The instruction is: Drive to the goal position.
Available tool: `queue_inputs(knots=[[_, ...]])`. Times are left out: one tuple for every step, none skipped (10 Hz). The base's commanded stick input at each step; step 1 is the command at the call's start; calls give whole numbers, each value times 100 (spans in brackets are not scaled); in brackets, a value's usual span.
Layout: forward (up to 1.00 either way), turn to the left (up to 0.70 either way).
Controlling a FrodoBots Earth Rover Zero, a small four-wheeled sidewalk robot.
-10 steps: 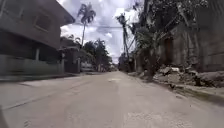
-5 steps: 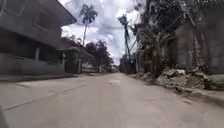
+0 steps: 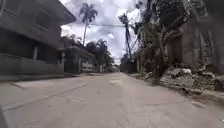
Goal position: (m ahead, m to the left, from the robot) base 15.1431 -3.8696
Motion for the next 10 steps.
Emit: queue_inputs(knots=[[50, -5], [50, -5], [50, -5], [50, -5], [50, -5], [50, -5], [50, -5], [50, -5], [50, -5], [50, -7]])
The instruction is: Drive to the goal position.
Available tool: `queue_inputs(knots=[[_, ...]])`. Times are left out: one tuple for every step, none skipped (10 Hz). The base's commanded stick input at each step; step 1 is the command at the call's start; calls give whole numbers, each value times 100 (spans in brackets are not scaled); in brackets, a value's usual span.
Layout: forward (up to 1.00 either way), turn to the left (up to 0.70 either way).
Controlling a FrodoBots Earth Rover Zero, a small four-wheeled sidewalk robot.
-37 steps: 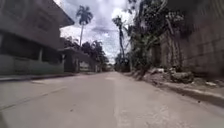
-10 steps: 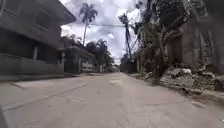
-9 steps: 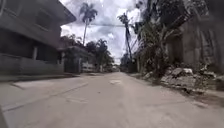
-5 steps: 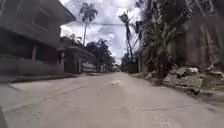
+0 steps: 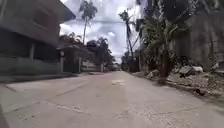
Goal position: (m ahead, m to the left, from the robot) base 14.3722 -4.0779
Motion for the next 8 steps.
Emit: queue_inputs(knots=[[50, -9], [50, -12], [50, -41], [50, -50], [50, -50], [50, -50], [50, -50], [50, -31]])
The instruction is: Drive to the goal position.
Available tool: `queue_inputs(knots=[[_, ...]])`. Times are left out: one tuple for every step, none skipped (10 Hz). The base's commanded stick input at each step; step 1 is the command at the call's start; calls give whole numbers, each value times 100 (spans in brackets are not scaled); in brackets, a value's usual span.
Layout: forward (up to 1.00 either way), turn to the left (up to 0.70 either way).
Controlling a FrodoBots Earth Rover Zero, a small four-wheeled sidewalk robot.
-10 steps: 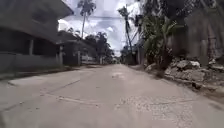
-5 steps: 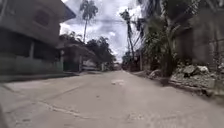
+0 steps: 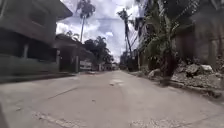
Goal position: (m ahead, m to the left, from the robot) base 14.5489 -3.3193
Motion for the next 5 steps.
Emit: queue_inputs(knots=[[50, -17], [50, -15], [50, -14], [50, -13], [50, -12]])
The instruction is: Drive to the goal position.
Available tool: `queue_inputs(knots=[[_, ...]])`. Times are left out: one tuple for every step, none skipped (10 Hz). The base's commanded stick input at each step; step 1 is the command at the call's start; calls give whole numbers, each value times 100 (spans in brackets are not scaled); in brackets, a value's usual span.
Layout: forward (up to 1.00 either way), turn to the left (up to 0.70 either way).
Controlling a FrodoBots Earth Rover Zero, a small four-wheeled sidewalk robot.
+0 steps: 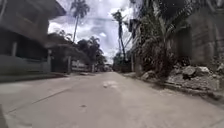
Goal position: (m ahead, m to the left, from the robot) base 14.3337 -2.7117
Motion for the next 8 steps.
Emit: queue_inputs(knots=[[50, -11], [50, -10], [50, -10], [50, -9], [50, -9], [50, -10], [50, -10], [50, -10]])
